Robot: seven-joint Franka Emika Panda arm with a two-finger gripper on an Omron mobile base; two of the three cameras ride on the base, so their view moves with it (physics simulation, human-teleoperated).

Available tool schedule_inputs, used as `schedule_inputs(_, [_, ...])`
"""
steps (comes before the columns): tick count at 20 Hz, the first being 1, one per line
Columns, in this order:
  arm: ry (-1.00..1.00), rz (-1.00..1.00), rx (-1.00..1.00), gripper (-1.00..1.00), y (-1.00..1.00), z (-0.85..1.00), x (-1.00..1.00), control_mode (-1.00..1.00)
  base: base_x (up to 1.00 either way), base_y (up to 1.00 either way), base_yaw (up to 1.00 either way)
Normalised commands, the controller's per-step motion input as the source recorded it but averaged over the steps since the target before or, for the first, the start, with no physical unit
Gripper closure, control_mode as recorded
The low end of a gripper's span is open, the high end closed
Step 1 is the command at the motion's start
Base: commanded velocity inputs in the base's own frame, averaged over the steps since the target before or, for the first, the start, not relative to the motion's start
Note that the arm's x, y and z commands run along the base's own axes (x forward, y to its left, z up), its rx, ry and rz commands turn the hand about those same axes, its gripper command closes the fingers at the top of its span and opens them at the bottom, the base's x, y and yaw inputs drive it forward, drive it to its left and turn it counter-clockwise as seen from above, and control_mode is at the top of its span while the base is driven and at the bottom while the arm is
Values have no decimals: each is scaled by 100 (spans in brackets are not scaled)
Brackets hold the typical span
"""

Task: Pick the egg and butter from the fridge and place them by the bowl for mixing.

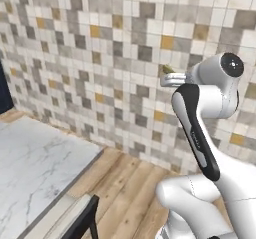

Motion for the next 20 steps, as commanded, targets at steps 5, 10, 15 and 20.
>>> schedule_inputs(5, [0, 0, 0, 100, 0, 0, 0, 100, 57, -22, 35])
schedule_inputs(10, [0, 0, 0, 100, 0, 0, 0, 100, 56, -20, 37])
schedule_inputs(15, [0, 0, 0, 100, 0, 0, 0, 100, 54, -14, 47])
schedule_inputs(20, [0, 0, 0, 100, 0, 0, 0, 100, 57, -15, 44])
